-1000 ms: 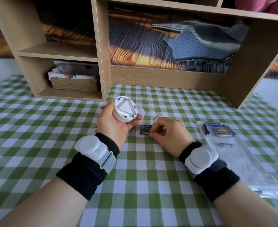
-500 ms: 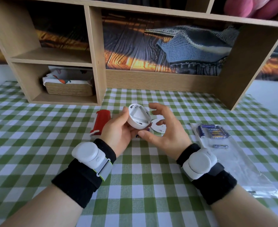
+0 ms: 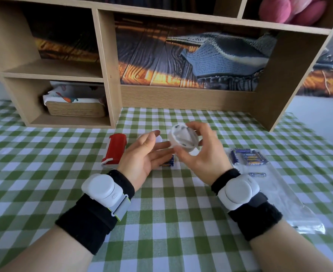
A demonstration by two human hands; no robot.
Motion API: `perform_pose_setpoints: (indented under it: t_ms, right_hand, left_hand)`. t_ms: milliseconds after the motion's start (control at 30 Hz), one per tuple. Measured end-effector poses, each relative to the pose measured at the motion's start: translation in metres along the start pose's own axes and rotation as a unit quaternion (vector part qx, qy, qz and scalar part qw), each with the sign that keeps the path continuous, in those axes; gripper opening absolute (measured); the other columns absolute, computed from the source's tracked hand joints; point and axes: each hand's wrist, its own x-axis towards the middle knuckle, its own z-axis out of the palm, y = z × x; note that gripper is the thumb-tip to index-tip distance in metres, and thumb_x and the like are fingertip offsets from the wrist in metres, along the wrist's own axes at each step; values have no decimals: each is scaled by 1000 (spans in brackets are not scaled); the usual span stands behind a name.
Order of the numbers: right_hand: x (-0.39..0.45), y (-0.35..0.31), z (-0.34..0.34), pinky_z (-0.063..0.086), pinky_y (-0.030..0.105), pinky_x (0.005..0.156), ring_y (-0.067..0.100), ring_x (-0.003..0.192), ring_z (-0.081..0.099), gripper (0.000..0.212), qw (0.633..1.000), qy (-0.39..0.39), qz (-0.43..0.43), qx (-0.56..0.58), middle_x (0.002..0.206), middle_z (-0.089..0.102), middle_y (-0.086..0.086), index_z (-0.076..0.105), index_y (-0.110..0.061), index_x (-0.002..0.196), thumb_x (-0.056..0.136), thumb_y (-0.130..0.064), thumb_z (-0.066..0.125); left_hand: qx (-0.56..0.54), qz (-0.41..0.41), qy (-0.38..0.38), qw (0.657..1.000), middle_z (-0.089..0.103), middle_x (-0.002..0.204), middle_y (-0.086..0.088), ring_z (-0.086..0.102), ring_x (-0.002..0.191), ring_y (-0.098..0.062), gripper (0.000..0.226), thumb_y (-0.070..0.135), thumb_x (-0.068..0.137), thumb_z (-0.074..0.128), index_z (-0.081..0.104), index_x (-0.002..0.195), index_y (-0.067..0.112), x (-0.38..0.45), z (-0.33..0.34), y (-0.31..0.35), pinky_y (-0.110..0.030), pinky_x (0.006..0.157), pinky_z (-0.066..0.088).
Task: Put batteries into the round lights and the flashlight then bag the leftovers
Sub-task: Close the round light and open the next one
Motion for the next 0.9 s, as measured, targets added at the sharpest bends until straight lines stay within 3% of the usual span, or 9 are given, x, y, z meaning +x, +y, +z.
perform_pose_setpoints:
  t_ms: [100, 200, 333, 433, 600, 900]
  right_hand:
    - [7, 16, -10, 41, 34, 95, 18, 111, 40, 56, 991, 29, 74, -104, 120, 50, -2, 43, -22, 129, 80, -33, 69]
    - [8, 23, -14, 38, 38, 99, 25, 118, 37, 58, 974, 12, 167, -151, 131, 46, 4, 40, -24, 132, 81, -30, 65]
    - [7, 24, -13, 33, 44, 105, 32, 126, 36, 60, 951, 8, 224, -211, 138, 45, 9, 34, -23, 138, 84, -30, 59]
    - [7, 24, -13, 31, 45, 105, 34, 126, 37, 61, 936, -2, 248, -251, 137, 47, 11, 32, -22, 141, 87, -35, 56]
    - [7, 26, -15, 30, 45, 104, 34, 128, 37, 63, 931, -15, 267, -250, 138, 46, 11, 32, -23, 140, 85, -41, 56]
    - [7, 25, -13, 30, 45, 105, 32, 129, 36, 70, 938, 8, 244, -247, 139, 43, 8, 34, -26, 140, 80, -48, 60]
  left_hand:
    - [1, 29, 13, 999, 63, 116, -27, 69, 103, -40, 55, 33, 87, 54, 49, 132, 1, 1, -2, 0, -41, 89, 58]
    - [15, 49, 19, 999, 62, 108, -25, 69, 98, -38, 52, 33, 86, 55, 52, 127, 1, 2, -5, 0, -39, 84, 59]
    - [22, 56, 25, 998, 60, 87, -16, 67, 81, -29, 42, 32, 87, 53, 57, 118, 4, 3, -8, -1, -36, 72, 58]
    - [32, 64, 37, 997, 58, 78, -10, 64, 73, -25, 31, 26, 97, 47, 58, 116, 5, 4, -8, -1, -32, 65, 56]
    - [62, 73, 54, 994, 52, 80, -8, 58, 65, -17, 25, 17, 103, 41, 55, 117, 2, 3, -6, 1, -28, 56, 46]
    - [49, 85, 50, 994, 53, 83, -9, 58, 63, -17, 31, 23, 89, 60, 57, 112, 3, 4, -7, 0, -26, 53, 46]
